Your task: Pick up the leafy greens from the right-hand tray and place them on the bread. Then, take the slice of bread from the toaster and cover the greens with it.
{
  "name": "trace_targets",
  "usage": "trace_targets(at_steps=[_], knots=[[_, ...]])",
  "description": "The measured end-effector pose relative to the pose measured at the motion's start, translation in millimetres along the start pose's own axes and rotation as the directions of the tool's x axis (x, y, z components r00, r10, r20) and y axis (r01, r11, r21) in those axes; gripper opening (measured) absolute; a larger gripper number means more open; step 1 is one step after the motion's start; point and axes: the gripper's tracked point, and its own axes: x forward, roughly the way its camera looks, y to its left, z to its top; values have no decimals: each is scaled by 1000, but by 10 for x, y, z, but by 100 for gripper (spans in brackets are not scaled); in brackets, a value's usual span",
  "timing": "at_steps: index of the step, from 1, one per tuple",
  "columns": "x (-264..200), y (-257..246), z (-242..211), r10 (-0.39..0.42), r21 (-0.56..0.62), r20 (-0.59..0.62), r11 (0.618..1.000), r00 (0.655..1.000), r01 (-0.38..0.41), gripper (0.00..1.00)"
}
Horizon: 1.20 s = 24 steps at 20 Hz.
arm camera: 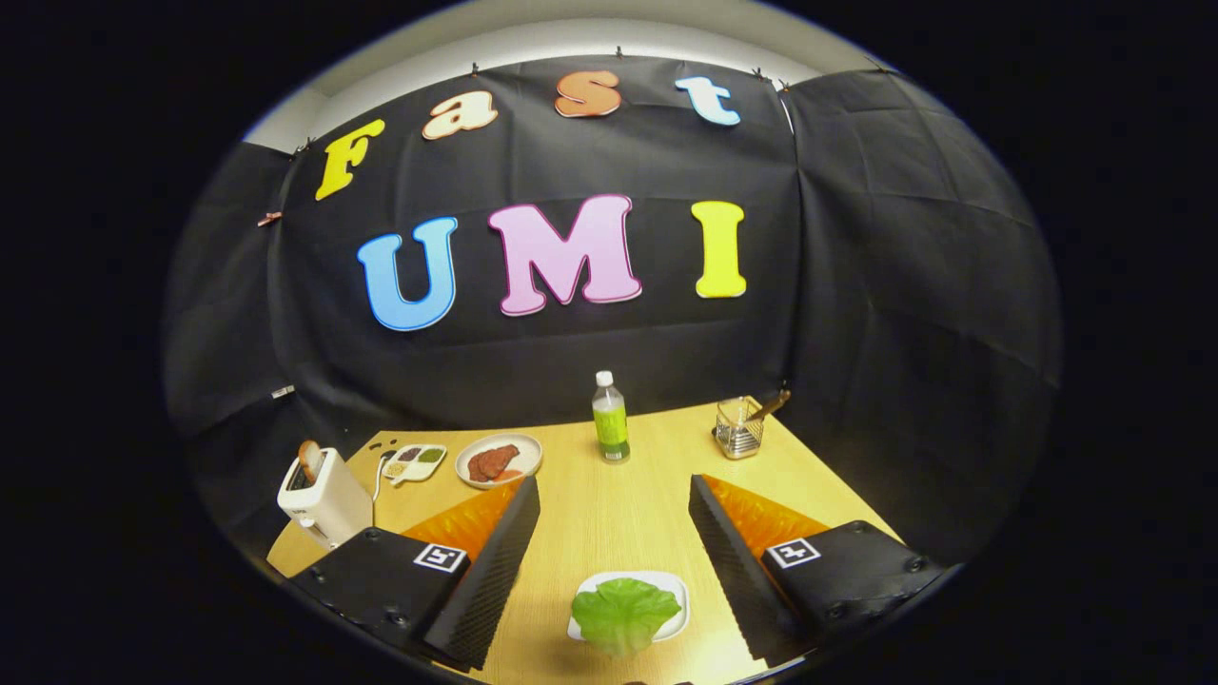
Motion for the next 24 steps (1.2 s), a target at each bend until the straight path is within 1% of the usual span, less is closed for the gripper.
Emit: trace_targets(at_steps=[3, 6, 9, 16, 20, 21, 22, 24], knots=[[53, -95, -324, -6, 24, -83, 1000, 997, 8, 99], [137, -218, -742, -20, 26, -182, 999, 983, 26, 99], [244, -313, -1113, -25, 35, -278, 999, 960, 36, 99], [254, -388, -1899, -5, 4, -444, 1000, 896, 8, 97], [325, -410, -2181, 12, 33, -504, 999, 863, 5, 90], [341, -400, -2232, 20, 33, -516, 999, 856, -4, 85], [360, -387, -2287, 29, 30, -528, 999, 849, -16, 83], [407, -392, -2384, 38, 25, -552, 999, 833, -29, 82]])
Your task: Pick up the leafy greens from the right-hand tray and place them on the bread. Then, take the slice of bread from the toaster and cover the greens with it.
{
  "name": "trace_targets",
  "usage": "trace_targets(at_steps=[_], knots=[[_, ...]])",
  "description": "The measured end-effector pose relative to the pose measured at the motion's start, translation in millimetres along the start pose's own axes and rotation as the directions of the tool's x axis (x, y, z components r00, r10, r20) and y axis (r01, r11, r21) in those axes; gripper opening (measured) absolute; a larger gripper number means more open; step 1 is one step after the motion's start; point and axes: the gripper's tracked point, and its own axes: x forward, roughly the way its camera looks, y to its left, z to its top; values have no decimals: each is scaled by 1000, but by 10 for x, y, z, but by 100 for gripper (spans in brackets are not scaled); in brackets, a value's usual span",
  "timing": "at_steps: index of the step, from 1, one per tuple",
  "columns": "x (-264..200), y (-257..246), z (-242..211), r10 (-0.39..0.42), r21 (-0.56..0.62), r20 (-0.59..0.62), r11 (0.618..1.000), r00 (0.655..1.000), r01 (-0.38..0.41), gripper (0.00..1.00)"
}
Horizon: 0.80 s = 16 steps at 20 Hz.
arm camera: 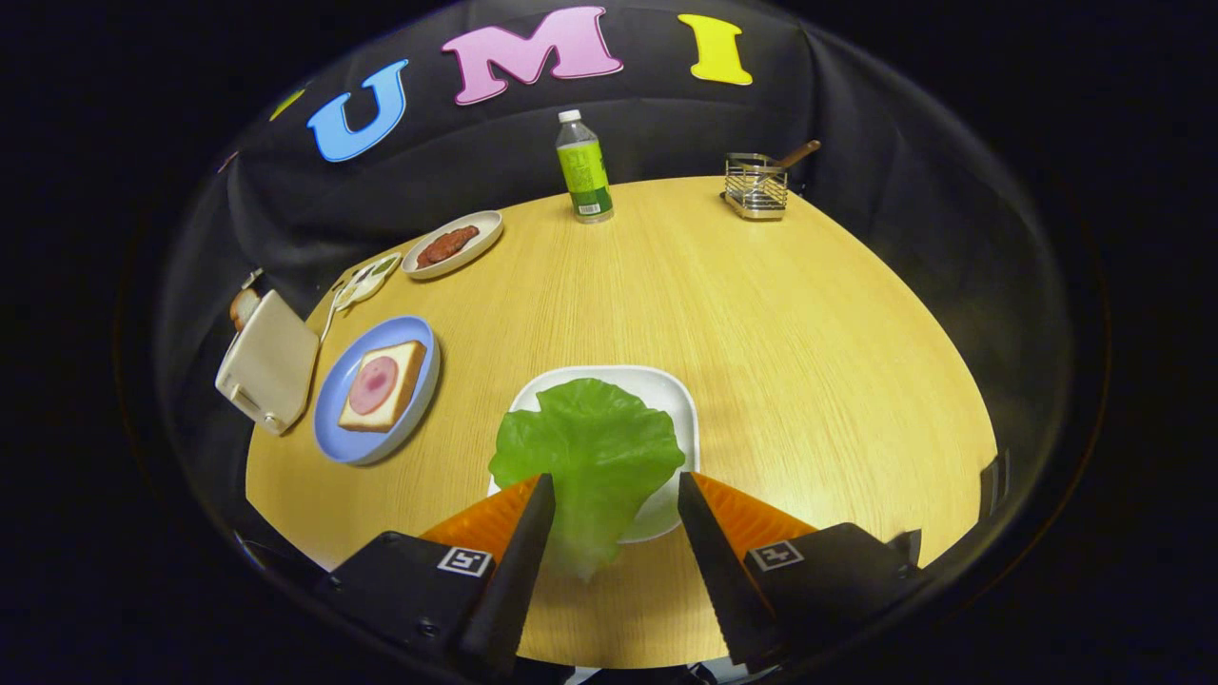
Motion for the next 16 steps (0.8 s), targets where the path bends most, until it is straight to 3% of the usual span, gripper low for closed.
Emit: trace_targets(at_steps=[4, 7, 10, 11, 16], knots=[[135, -83, -78, -14, 64, -55, 998, 998, 17, 70], [208, -48, -112, 7, 112, -89, 994, 996, 3, 53], [243, -11, -142, 22, 108, -114, 994, 993, -10, 48], [275, 15, -149, 34, 115, -119, 993, 992, -21, 37], [272, 83, -130, 83, 140, -127, 988, 988, -65, 7]])
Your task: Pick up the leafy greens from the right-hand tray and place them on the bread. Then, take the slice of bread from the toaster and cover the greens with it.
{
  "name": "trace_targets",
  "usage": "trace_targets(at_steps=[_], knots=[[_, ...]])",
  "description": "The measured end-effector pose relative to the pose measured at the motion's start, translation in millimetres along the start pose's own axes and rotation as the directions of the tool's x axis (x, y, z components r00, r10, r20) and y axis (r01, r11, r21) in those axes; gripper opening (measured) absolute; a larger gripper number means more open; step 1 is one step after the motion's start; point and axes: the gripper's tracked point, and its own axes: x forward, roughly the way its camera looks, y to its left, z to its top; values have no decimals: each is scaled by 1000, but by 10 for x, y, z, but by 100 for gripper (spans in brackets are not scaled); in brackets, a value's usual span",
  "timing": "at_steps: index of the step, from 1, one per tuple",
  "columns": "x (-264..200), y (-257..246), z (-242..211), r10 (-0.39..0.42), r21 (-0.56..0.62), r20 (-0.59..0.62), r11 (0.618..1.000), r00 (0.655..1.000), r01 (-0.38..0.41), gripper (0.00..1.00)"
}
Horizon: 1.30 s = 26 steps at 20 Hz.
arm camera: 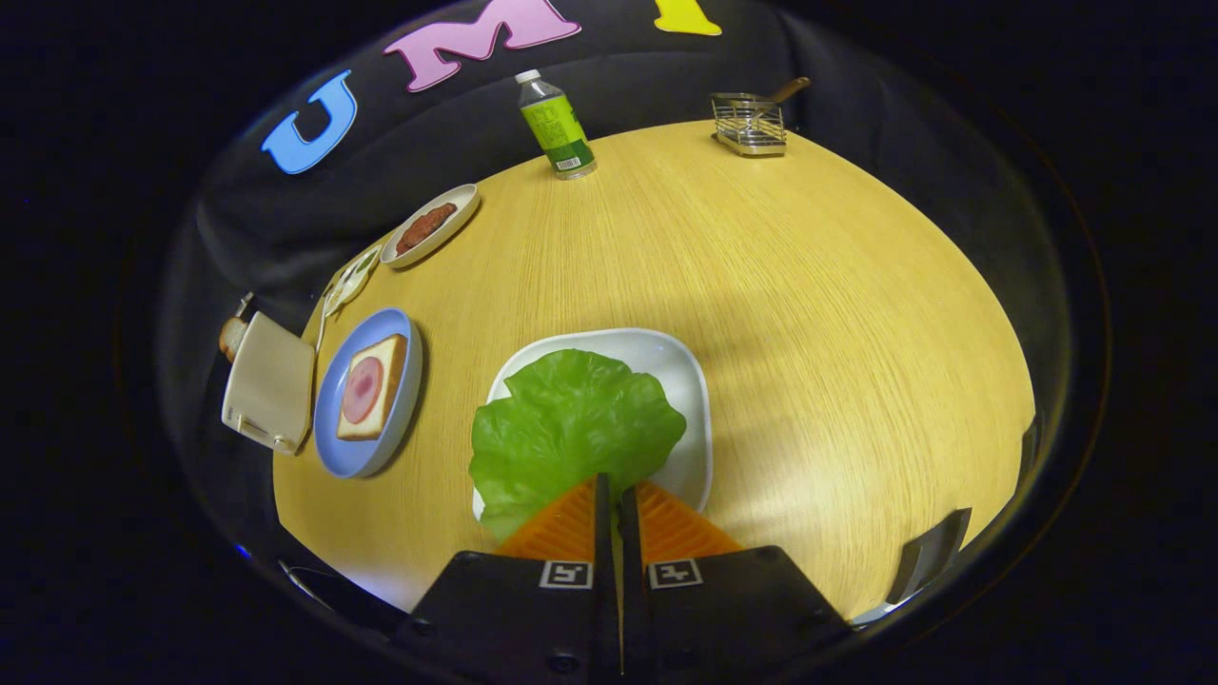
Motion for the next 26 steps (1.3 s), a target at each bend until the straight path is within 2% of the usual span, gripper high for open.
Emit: trace_targets(at_steps=[3, 10, 12, 14, 17, 18, 19, 21, 22, 23, 26], knots=[[-24, 102, 83, 64, 19, 8, 998, 998, -64, 5], [-351, 377, 447, 130, 17, 79, 991, 988, -132, 5], [-385, 372, 497, 117, 0, 88, 993, 989, -118, 5], [-355, 221, 358, 60, -20, 42, 998, 997, -60, 5], [-361, -13, 240, -26, 29, 33, 999, 999, 25, 5], [-370, -14, 190, -21, 54, 28, 998, 999, 19, 10], [-386, -10, 181, -12, 78, 28, 997, 1000, 10, 32], [-312, -26, 67, -20, 84, 12, 996, 1000, 19, 49], [-260, -26, 58, -20, 82, 8, 996, 1000, 19, 48], [-221, -1, 48, -14, 82, 5, 997, 1000, 13, 57], [-61, 105, 47, 16, 81, 1, 997, 1000, -16, 57]])
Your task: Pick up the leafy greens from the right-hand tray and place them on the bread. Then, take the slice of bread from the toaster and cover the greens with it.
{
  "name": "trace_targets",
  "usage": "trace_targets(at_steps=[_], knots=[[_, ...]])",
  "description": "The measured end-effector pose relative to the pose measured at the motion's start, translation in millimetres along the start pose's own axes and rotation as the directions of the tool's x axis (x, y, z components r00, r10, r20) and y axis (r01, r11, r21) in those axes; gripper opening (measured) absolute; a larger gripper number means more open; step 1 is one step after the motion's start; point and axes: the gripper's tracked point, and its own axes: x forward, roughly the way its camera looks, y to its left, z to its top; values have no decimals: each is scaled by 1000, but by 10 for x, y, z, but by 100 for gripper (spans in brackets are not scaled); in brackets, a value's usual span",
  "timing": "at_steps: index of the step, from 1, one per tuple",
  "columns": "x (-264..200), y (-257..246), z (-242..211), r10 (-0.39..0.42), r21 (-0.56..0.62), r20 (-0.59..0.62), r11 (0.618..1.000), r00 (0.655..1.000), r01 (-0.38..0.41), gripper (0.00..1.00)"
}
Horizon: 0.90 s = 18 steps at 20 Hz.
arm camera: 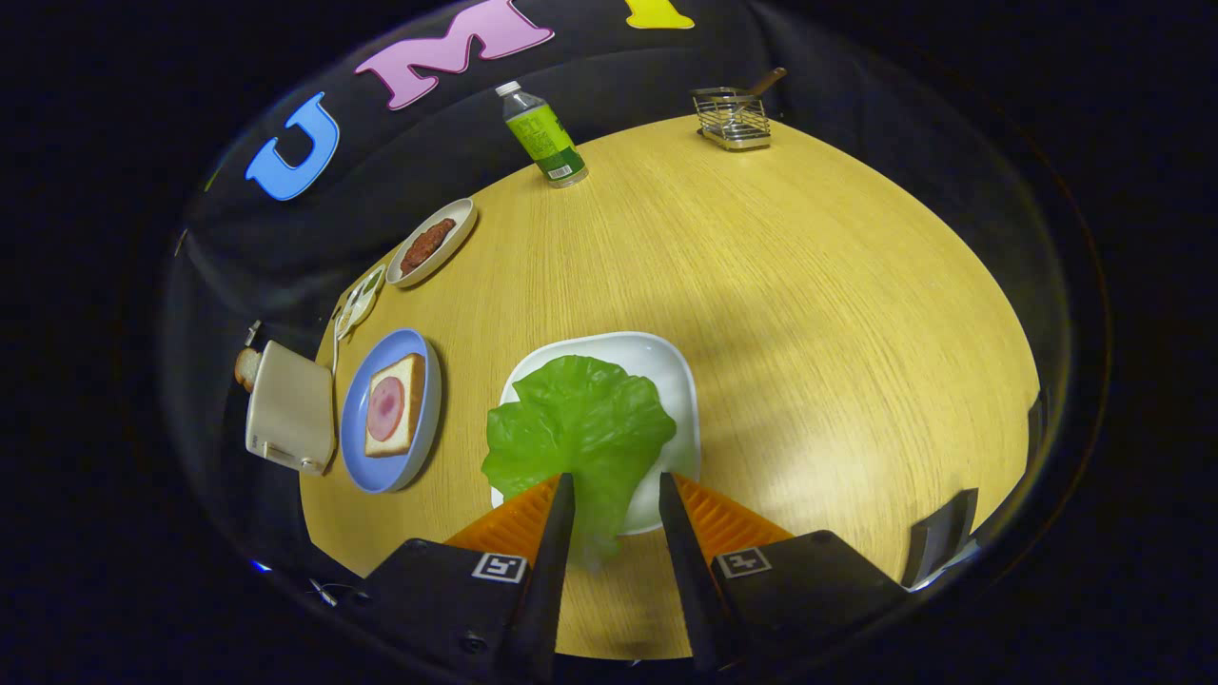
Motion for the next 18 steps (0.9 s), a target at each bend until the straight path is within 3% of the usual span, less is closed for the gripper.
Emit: trace_targets(at_steps=[4, 5, 6, 7, 9, 18], knots=[[208, 106, -8, 22, 44, -50, 999, 999, -20, 55], [233, 130, 24, 30, 60, -52, 998, 998, -27, 38], [246, 121, 35, 23, 66, -49, 998, 999, -20, 28], [242, 142, 57, 35, 71, -42, 997, 999, -32, 9], [239, 226, 82, 76, 66, -31, 995, 997, -74, 5], [-302, 682, 466, 190, 53, 33, 980, 981, -192, 5]])
